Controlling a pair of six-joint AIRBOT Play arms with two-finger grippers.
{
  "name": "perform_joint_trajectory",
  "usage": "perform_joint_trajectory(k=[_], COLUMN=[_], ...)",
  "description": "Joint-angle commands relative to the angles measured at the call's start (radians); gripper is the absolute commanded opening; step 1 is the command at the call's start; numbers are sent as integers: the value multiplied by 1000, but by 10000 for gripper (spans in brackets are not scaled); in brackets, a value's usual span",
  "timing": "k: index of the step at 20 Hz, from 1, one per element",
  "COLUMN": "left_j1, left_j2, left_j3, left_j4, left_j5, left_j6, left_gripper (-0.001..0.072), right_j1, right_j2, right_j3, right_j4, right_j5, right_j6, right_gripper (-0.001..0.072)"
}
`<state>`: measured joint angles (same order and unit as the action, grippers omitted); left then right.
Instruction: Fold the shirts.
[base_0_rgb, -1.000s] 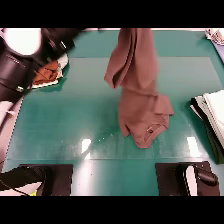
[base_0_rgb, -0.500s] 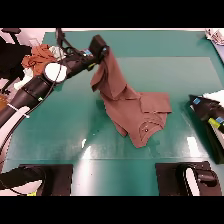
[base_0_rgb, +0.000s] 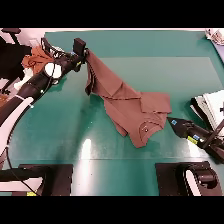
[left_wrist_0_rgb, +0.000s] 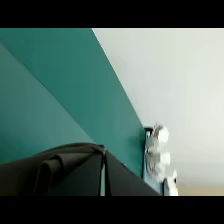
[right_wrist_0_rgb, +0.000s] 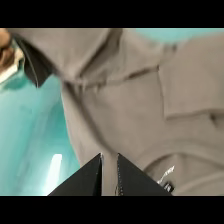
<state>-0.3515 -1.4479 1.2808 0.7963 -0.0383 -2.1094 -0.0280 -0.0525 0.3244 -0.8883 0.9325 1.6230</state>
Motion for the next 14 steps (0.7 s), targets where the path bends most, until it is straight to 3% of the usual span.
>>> perform_joint_trajectory(k=[1, 2, 3, 6, 8, 11, 12, 14], left_j1=[12, 16, 31, 116, 207, 330, 354, 401], left_j2=[-77, -92, -96, -72, -9, 92, 116, 153], left_j3=[3, 3, 5, 53, 136, 313, 341, 344], left_j4=[-11, -23, -25, 28, 216, 496, 559, 647], left_j5=[201, 238, 230, 139, -69, -636, -809, -1109], left_j6=[-128, -146, -165, -159, -93, 302, 393, 485], left_gripper=[212, 465, 614, 613, 613, 612, 612, 612], right_j1=[50, 62, 70, 71, 71, 68, 61, 30], right_j2=[7, 7, 0, -65, -121, -229, -266, -351], right_j3=[-39, -39, -39, -36, -18, 89, 135, 224], right_j4=[3, -5, -5, -2, -12, -157, -216, -298], right_j5=[22, 32, 40, 74, 112, 114, 114, 115], right_j6=[28, 28, 27, 27, 25, 24, 25, 24], right_gripper=[122, 122, 123, 134, 173, 173, 173, 174])
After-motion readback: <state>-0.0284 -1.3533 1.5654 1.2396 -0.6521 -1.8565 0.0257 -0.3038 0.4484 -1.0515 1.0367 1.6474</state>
